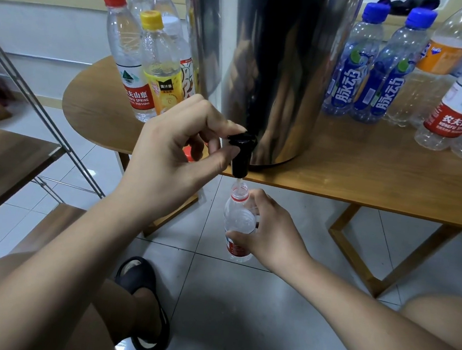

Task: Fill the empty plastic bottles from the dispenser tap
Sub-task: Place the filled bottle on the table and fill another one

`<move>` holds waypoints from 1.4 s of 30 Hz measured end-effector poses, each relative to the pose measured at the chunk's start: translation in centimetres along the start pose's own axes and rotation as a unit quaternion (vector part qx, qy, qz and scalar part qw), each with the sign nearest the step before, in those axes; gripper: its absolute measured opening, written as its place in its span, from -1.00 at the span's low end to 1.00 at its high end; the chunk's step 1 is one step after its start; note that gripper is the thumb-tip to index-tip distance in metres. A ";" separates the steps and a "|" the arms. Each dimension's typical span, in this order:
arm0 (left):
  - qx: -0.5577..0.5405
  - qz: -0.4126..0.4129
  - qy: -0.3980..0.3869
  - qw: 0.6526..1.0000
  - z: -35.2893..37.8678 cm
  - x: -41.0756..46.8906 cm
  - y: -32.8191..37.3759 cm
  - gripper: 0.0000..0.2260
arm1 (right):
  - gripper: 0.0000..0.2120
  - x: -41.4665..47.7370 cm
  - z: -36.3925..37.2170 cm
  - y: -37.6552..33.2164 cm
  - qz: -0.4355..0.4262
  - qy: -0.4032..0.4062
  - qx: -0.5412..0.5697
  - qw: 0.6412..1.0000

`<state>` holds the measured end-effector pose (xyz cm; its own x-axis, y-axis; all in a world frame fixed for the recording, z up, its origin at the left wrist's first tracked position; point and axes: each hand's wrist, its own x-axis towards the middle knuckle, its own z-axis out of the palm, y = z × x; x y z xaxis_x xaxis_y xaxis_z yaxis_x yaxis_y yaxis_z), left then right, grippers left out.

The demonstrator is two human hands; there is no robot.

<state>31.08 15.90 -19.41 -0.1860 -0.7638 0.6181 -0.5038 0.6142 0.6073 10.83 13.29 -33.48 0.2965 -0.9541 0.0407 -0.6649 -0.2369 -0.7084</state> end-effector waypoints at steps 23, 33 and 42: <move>0.002 0.002 0.003 1.000 0.0 -0.1 0.1 -0.81 | -0.34 0.1 0.1 0.2 -0.004 0.001 -0.009 1.000; 0.005 0.004 0.001 1.000 -0.1 0.0 0.1 -0.78 | -0.34 0.2 0.3 0.4 -0.004 0.000 -0.010 1.000; -0.003 0.004 0.007 1.000 0.0 0.0 0.0 -0.70 | -0.39 0.2 0.4 0.6 -0.002 0.006 -0.004 1.000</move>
<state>31.02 15.89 -19.38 -0.1773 -0.7563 0.6297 -0.4970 0.6211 0.6060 10.77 13.00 -34.13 0.2919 -0.9550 0.0521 -0.6685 -0.2427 -0.7030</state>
